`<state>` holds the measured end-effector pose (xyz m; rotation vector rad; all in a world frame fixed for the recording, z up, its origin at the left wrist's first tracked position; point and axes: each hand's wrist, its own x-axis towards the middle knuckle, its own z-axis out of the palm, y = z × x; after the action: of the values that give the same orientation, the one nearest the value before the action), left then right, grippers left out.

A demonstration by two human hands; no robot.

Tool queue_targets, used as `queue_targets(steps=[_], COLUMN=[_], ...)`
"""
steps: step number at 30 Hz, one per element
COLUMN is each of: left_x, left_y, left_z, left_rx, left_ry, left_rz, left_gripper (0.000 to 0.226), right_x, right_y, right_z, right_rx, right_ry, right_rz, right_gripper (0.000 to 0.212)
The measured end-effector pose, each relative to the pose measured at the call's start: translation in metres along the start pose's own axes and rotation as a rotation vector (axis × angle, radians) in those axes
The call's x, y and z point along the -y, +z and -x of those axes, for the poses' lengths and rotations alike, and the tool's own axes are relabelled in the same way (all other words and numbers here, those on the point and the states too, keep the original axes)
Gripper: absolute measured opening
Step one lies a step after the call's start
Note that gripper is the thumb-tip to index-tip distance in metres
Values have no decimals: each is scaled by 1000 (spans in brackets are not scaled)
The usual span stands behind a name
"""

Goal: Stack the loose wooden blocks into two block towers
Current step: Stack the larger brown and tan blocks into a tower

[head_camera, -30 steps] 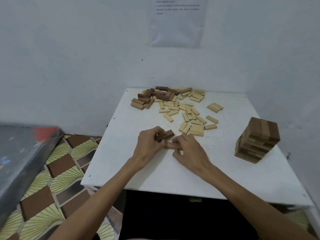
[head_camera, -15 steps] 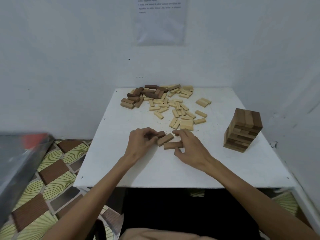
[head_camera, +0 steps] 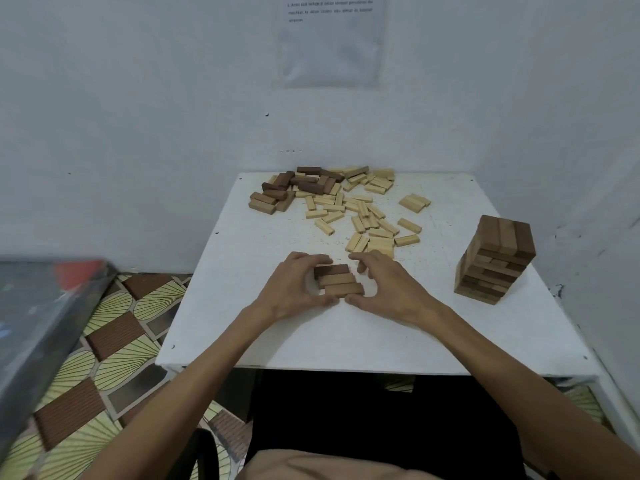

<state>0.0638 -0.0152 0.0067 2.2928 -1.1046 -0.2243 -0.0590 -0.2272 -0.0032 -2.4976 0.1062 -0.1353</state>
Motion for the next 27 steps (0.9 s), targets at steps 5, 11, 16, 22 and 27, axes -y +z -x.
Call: queue_targets(steps=[5, 11, 16, 22, 27], left_x=[-7, -14, -14, -12, -10], left_y=[-12, -16, -20, -23, -25], left_z=[-4, -12, -20, -29, -34], left_rx=[130, 248, 296, 357, 390], left_ry=[-155, -121, -115, -128, -129], left_rz=[-213, -184, -114, -101, -103], left_gripper=[104, 76, 66, 70, 72], right_x=[3, 13, 16, 17, 18], right_y=[-18, -29, -30, -32, -31], right_z=[-21, -49, -57, -60, -61], right_rx=[194, 387, 412, 417, 427], right_ry=[62, 52, 64, 88, 103], right_rz=[92, 104, 125, 142, 159], right_gripper=[91, 79, 75, 74, 77])
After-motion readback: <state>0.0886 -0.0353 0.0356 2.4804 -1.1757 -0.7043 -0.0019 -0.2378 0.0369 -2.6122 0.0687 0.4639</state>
